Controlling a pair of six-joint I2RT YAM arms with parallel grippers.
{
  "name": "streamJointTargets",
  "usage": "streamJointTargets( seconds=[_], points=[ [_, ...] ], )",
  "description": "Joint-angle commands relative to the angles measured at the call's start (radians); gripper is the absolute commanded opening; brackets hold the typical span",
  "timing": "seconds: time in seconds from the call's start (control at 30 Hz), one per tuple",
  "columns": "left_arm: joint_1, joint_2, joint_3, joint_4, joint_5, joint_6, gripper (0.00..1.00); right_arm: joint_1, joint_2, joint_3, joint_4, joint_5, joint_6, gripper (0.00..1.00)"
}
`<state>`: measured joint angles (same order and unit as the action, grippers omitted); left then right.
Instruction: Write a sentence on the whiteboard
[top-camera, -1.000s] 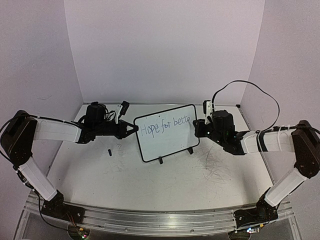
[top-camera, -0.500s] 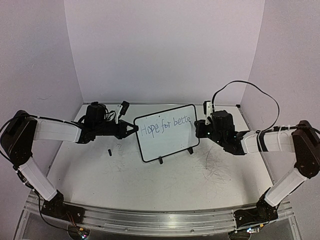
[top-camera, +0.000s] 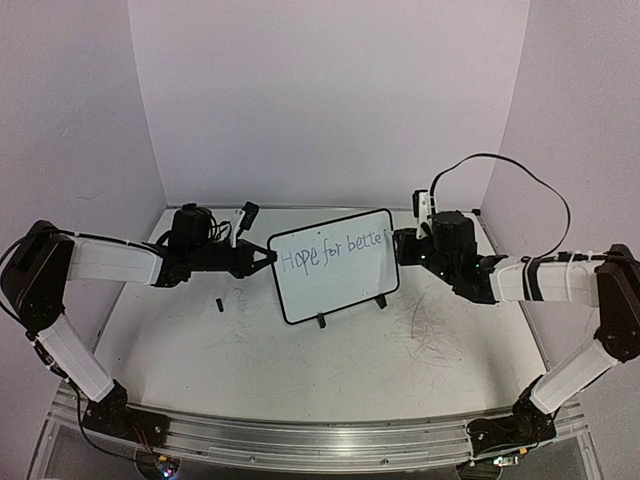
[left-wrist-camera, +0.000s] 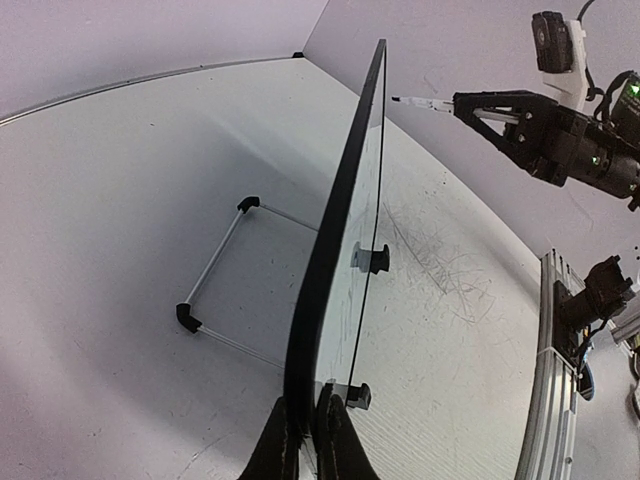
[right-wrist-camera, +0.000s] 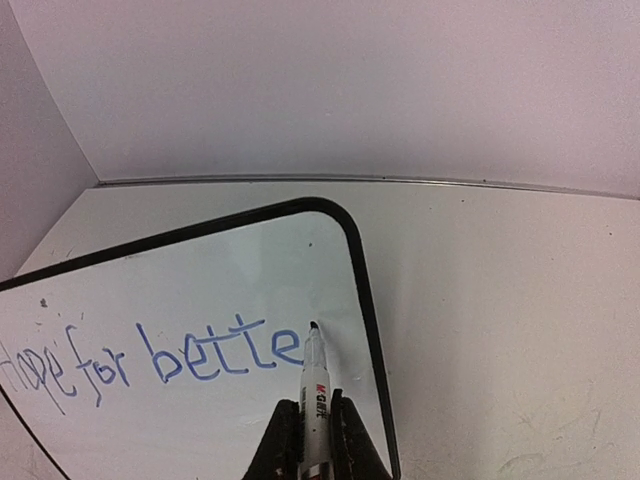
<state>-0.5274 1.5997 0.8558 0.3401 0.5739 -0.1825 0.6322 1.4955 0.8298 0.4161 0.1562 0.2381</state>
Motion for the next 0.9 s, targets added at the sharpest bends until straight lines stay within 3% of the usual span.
streamJointTargets(
  seconds=[0.0, 0.87],
  points=[
    [0.004, -0.005, 0.009, -0.049, -0.056, 0.061, 0.00, -0.005, 0.025, 0.065, 0.034, -0.007, -0.020, 0.00],
    [0.004, -0.002, 0.015, -0.050, -0.054, 0.063, 0.00, -0.004, 0.047, 0.005, 0.025, 0.019, 0.022, 0.00]
  ],
)
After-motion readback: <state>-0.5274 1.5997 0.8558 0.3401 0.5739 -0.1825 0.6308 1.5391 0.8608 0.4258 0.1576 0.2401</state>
